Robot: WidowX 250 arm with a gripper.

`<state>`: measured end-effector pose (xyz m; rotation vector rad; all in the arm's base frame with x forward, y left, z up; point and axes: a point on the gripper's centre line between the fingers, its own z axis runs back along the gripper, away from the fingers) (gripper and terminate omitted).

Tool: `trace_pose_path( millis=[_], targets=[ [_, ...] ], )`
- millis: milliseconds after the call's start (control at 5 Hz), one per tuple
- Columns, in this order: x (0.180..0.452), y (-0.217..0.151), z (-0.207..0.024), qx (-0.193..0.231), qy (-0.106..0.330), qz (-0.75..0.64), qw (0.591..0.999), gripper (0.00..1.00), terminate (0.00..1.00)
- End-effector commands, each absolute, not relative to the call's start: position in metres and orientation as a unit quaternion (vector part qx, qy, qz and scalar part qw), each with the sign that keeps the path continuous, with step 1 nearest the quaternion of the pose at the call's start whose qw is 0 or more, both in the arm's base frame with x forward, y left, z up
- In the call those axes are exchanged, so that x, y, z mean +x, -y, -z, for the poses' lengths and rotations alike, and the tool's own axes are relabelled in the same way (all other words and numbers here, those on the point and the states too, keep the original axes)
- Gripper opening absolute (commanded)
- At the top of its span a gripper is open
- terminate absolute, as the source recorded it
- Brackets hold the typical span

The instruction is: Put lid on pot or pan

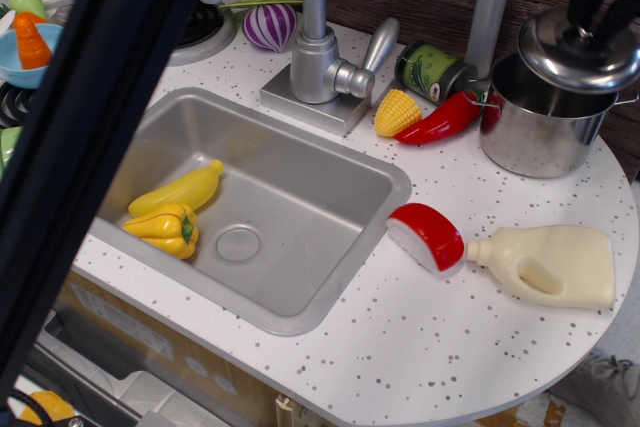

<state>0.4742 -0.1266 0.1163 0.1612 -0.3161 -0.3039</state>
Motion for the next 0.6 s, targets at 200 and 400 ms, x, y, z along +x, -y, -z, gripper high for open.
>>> trace_pose_path(
  millis=[200, 400],
  targets=[
    [0.472, 0.107, -0.143, 0.083, 0.176, 0.159, 0.968, 0.00, 0.00],
    [0.464, 0.107, -0.142, 0.077, 0.168, 0.155, 0.971, 0.00, 1.00]
  ],
)
